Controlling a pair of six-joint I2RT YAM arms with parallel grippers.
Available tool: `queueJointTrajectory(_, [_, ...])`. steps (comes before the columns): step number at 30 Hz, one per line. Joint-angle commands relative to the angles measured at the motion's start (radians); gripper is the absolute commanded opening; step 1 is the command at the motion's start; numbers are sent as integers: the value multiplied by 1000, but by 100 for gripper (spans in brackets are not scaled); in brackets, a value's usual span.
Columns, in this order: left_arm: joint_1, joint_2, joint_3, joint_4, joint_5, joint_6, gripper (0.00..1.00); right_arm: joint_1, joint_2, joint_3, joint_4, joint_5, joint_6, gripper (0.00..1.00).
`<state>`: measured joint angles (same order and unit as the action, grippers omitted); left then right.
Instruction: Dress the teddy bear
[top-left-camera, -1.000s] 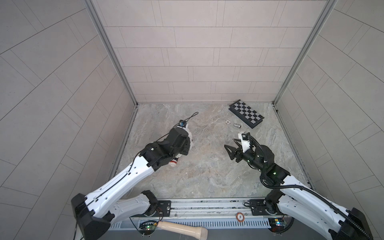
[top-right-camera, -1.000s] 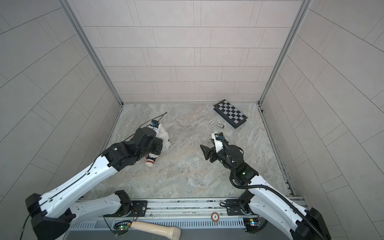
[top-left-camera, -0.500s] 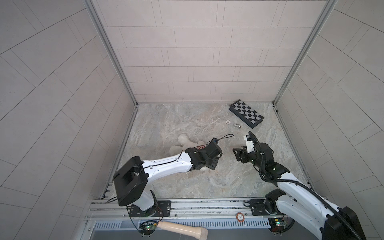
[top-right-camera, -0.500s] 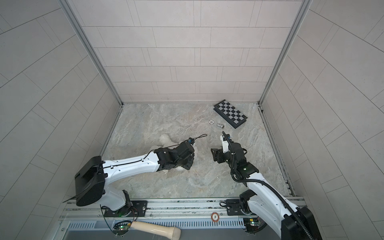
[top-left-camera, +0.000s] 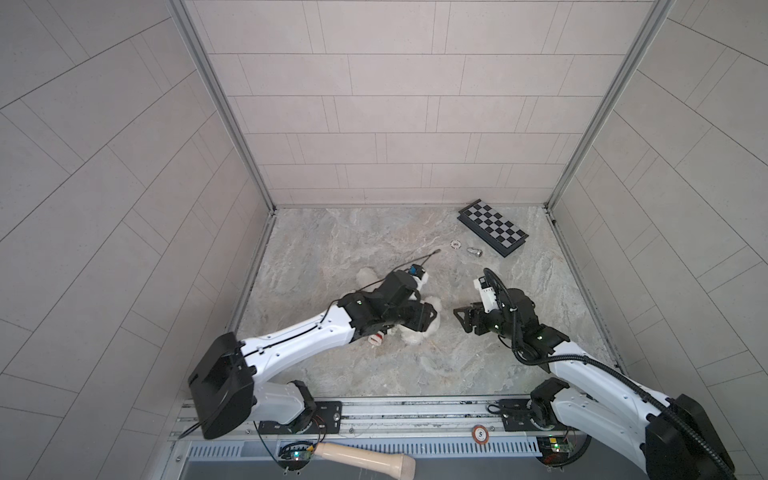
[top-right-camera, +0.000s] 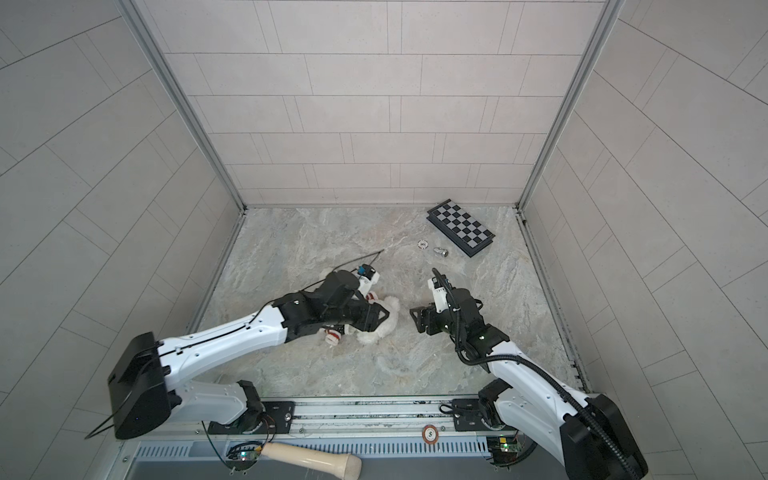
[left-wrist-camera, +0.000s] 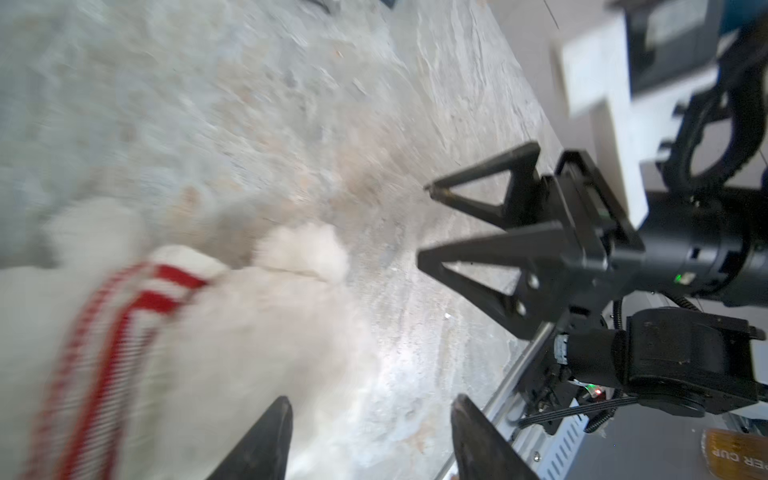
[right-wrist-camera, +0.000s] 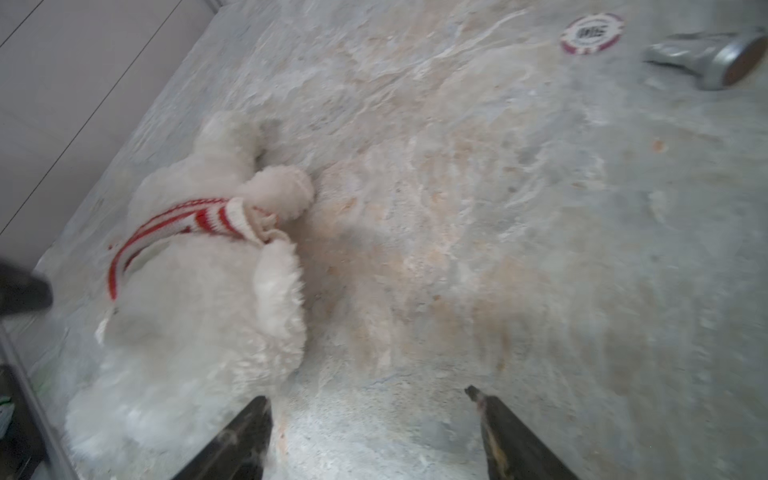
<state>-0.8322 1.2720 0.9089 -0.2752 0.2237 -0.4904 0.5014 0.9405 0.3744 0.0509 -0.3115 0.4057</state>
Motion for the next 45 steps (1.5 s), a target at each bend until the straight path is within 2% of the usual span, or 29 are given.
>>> queueJointTrajectory(1, [148,-80,-71,-62,96,69,59,75,39,41,71,15,51,83])
queueJointTrajectory(4, [231,-85,-106,-50,120,99,50,128,98,65,134,13,71,87])
queueJointTrajectory(7, [258,-59,-106,-37,125,126,43,205,158,119,119,61,51,88])
queueJointTrajectory(10, [260,-19,-88,-57,111,164,37,235,214,129,158,71,68,88])
queueJointTrajectory(16, [260,63,-58,-64,90,206,32,265,295,165,157,111,48,88])
queueJointTrajectory(21, [260,115,-31,-79,75,233,29,269,348,169,176,91,53,87])
queueJointTrajectory(27, [258,150,-25,-95,79,252,26,270,393,171,173,102,40,83])
queueJointTrajectory(36, [214,123,-49,-155,66,261,19,296,429,208,128,128,-11,60])
queueJointTrajectory(40, [205,125,-50,-153,63,254,11,299,439,208,128,126,-18,51])
queueJointTrajectory(45, [205,92,-32,-177,51,251,0,307,442,210,113,127,-36,29])
